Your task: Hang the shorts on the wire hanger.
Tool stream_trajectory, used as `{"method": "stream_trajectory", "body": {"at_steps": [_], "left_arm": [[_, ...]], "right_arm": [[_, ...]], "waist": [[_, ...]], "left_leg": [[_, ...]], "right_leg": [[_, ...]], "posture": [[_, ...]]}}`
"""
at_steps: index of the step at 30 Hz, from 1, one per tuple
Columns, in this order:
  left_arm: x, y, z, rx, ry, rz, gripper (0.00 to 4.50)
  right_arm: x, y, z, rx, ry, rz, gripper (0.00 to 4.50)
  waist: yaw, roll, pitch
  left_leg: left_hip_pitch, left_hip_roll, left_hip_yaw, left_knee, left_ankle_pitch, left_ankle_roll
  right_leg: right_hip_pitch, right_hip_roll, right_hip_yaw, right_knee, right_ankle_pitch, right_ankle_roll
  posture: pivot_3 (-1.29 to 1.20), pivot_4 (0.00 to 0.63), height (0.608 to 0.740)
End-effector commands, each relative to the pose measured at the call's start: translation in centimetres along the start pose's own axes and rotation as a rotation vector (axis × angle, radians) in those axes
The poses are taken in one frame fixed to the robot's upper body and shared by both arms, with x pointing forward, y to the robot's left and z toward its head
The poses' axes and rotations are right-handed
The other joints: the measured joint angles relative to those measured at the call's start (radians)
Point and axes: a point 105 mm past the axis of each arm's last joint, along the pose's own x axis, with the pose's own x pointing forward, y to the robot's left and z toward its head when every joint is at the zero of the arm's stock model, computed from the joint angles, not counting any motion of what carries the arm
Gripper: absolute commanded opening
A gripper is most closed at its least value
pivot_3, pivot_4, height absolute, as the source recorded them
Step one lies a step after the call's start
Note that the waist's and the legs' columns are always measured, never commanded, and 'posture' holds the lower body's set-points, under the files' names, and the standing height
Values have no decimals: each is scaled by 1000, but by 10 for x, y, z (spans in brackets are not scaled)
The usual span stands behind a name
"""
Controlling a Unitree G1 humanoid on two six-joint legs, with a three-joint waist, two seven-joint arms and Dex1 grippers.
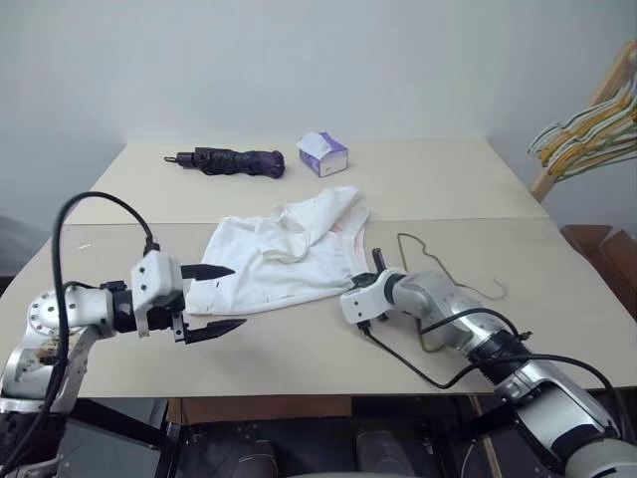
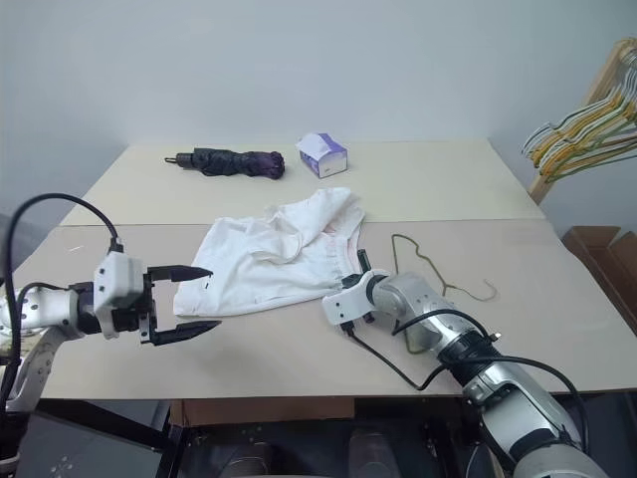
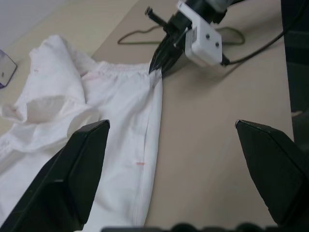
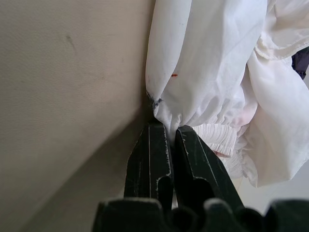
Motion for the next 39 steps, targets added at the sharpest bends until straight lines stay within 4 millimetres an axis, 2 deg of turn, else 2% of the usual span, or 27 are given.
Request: {"method": "stream_trajectory", "body": {"at_steps": [1,4,9,16,19,23,29,33,35,39], "left_arm": [[-10,-2,-30,138,194,-48,4500],[-16,0,-48,192,299,-62,4500],[-20,19,-85,296,487,30,4500],[-6,49,-107,329,594,181,4500],[3,58,-112,355,610,204,4500],[22,71,-111,367,575,222,3574],[37,81,-105,428,539,206,1574],[40,76,-97,453,495,120,191],[38,69,-93,461,467,49,41],[12,40,-80,443,441,-255,41]], "right_arm": [[-12,-29,8,13,-39,-110,10],[-17,-34,10,16,-46,-127,10],[-22,-39,11,25,-50,-146,10],[-29,-41,7,23,-32,-160,10],[-30,-41,8,27,-34,-163,10],[-33,-44,10,36,-42,-175,0],[-36,-45,14,48,-51,-185,0],[-41,-45,17,57,-61,-190,0],[-44,-45,19,59,-78,-188,0],[-67,-36,38,42,-248,-127,0]], "waist": [[-3,0,0],[-7,0,0],[-9,0,0],[-17,5,-3],[-23,6,-3],[-24,8,-5],[-34,8,-5],[-51,7,-5],[-59,7,-5],[-84,7,-5]], "left_leg": [[0,0,0,0,0,0],[0,0,0,-1,0,0],[0,0,-1,-1,0,0],[6,0,-2,-2,0,0],[14,0,-3,-5,0,0],[19,0,-3,-7,0,0],[17,-1,-3,-7,0,0],[16,-2,-4,-7,0,0],[16,-2,-4,-7,0,0],[13,-2,-4,-7,0,0]], "right_leg": [[-1,0,0,0,0,0],[-1,0,0,0,0,0],[-1,0,0,0,0,0],[4,0,0,1,0,1],[13,0,-1,0,-1,2],[17,0,-1,0,-2,2],[16,-1,-1,-1,-2,3],[16,-1,-1,-1,-3,4],[16,-1,-1,-1,-3,4],[14,-2,-2,-2,-4,5]], "posture": [[-166,0,740],[-174,0,740],[-190,0,740],[-213,0,740],[-221,0,740],[-235,0,740],[-256,0,740],[-272,0,740],[-276,0,740],[-279,0,740]]}}
